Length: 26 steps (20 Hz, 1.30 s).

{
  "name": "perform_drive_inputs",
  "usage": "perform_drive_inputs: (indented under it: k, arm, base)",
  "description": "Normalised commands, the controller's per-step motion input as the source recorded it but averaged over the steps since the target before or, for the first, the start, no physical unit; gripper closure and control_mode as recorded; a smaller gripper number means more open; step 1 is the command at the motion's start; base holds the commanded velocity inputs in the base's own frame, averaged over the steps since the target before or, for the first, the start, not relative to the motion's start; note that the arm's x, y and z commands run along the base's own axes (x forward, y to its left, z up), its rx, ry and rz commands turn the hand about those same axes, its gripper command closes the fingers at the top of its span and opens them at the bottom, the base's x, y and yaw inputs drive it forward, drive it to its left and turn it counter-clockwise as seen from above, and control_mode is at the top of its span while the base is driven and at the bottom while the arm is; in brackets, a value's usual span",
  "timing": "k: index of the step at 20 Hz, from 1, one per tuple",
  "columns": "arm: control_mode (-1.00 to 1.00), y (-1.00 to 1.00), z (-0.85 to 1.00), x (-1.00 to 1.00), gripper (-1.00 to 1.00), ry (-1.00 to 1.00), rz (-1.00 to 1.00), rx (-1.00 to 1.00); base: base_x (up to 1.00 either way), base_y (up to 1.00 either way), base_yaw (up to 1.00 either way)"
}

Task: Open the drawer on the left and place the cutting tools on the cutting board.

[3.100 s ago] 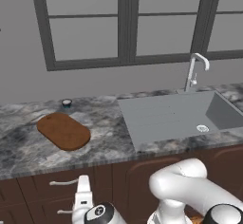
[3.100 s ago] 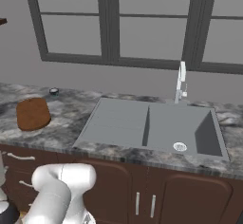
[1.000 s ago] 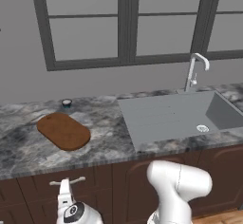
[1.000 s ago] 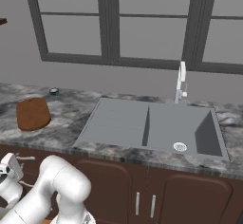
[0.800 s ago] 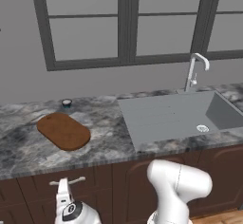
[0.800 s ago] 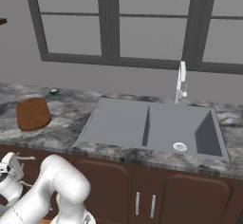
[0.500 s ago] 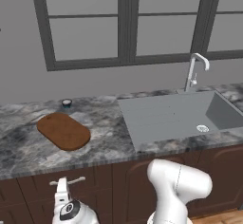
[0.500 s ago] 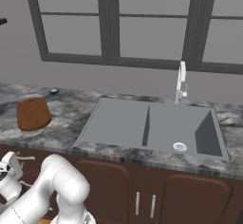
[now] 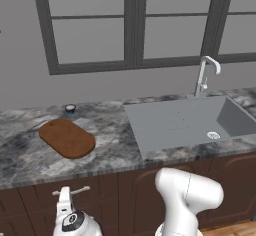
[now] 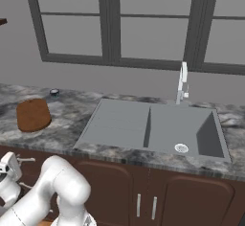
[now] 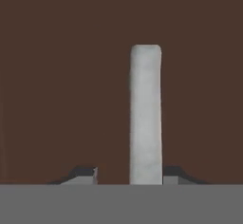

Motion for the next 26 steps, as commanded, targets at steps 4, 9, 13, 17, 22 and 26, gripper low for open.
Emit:
perform_drive_inputs:
  k: [4,9,13,17,22,26]
  arm:
    - [-1.0,0.0,0.0,-0.21,1.0,0.0,0.0,0.0]
    - [-1.0,-0.11,0.0,-0.84,1.0,0.0,0.0,0.0]
    - [-1.0,-0.27,0.0,-1.0,1.0,-0.06,0.01,0.02]
    - [-1.0,-0.28,0.0,-1.0,1.0,-0.09,0.0,0.04]
    - [-1.0,-0.13,0.0,-1.0,1.0,-0.03,0.0,0.01]
    - [-1.0,0.0,0.0,-0.99,1.0,0.0,0.0,0.0]
  base:
    - [0.0,0.0,0.0]
    - [0.0,0.0,0.0]
    - [0.0,0.0,0.0]
    - [0.0,0.0,0.0]
    - [0.0,0.0,0.0]
    - [0.0,0.0,0.0]
